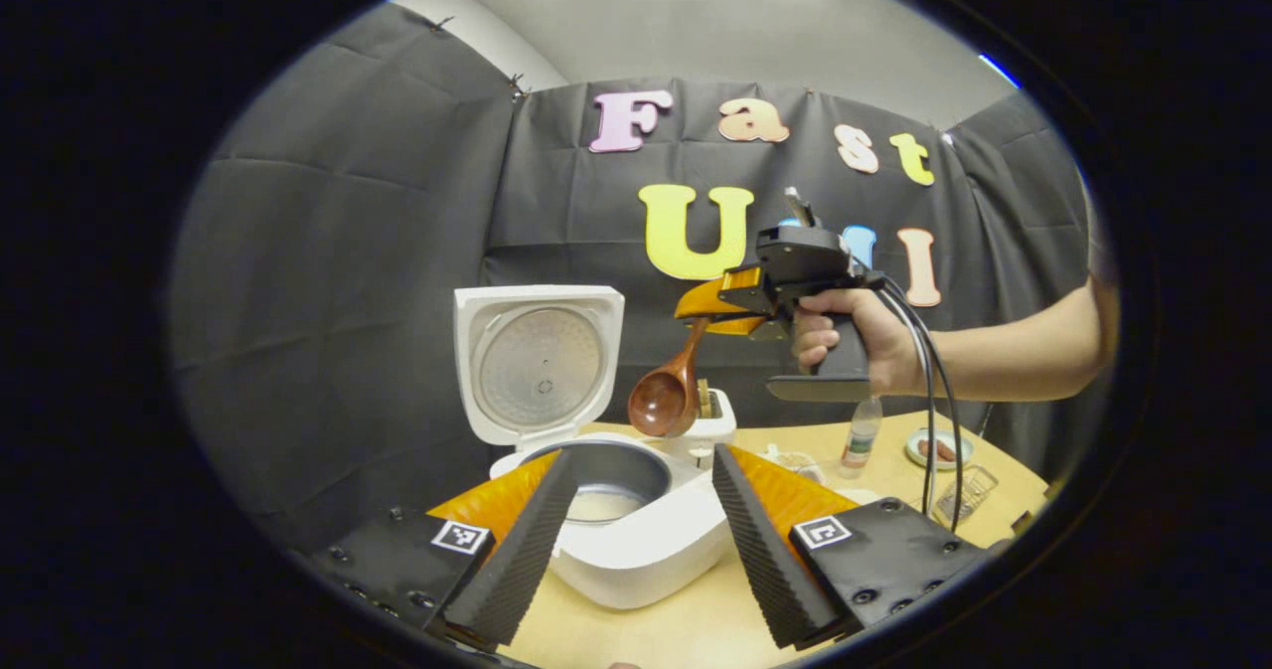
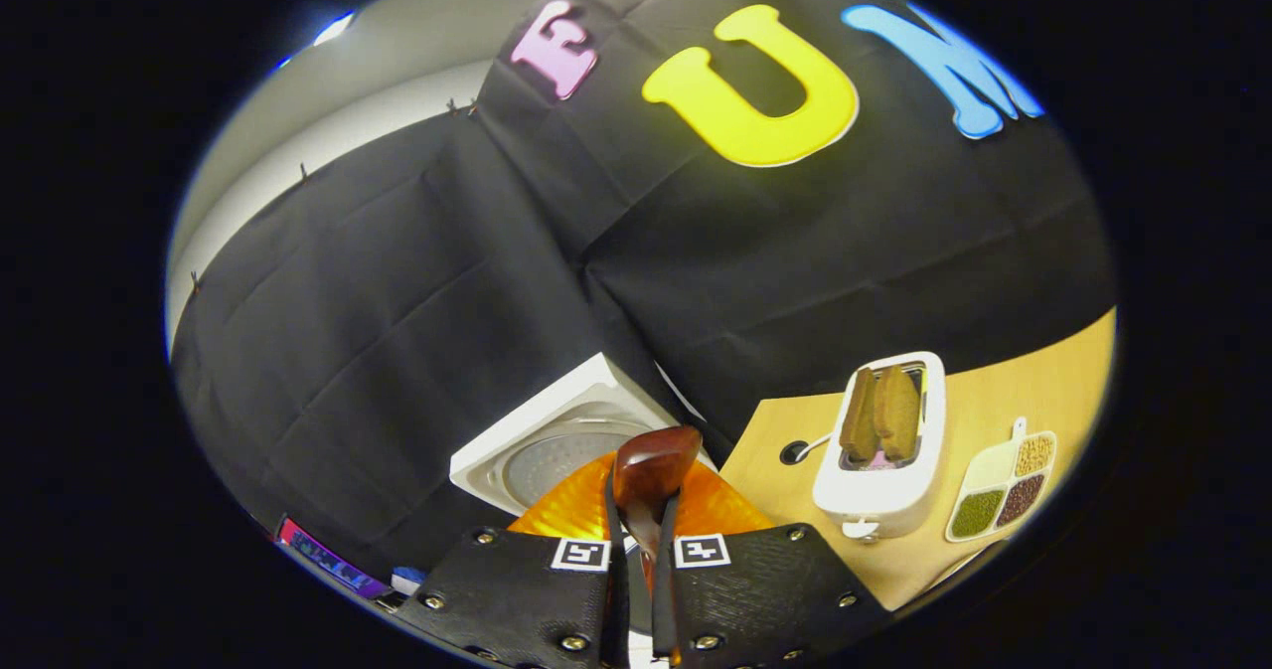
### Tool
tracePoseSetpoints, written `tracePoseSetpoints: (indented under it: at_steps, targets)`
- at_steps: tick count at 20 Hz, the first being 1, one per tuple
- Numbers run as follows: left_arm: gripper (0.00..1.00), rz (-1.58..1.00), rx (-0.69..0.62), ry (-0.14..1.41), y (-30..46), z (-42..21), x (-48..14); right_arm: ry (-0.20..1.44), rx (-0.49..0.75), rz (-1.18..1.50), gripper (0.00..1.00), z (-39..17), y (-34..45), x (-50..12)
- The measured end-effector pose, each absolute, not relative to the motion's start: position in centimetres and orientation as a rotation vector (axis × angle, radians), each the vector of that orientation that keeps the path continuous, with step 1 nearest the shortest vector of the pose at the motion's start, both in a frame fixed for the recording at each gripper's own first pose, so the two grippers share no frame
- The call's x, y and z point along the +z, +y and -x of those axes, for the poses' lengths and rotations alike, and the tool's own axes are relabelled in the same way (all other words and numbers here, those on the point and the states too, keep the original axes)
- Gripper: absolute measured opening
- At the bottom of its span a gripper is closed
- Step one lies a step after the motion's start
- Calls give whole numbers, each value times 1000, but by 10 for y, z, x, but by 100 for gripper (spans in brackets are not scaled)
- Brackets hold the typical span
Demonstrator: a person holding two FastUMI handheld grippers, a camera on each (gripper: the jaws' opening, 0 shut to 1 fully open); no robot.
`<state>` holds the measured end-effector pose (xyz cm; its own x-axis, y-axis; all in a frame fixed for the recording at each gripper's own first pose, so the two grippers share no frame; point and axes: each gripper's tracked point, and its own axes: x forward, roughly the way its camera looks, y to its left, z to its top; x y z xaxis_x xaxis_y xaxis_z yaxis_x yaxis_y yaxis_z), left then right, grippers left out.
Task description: Close the left gripper, press the button to open the rice cooker; take a wooden spoon from the chopstick holder with the right hand, scoop a spoonful of rice and pour it into the rice cooker, then put the wooden spoon back into the chopstick holder.
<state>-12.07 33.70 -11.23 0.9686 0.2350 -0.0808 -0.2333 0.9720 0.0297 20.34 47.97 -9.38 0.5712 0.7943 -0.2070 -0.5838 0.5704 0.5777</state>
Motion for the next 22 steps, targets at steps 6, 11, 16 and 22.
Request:
tracePoseSetpoints:
  at_steps: [6,11,16,22]
  targets:
    - [92,-23,182,99,308,101,-112,428,762,-586,9,-193,371,-67]
    - [95,-27,133,109,281,91,-109,402,673,-662,9,-188,293,-63]
    - [92,-32,99,120,255,83,-106,373,565,-704,9,-174,219,-69]
    - [99,-54,60,114,229,70,-93,307,436,-707,9,-156,125,-63]
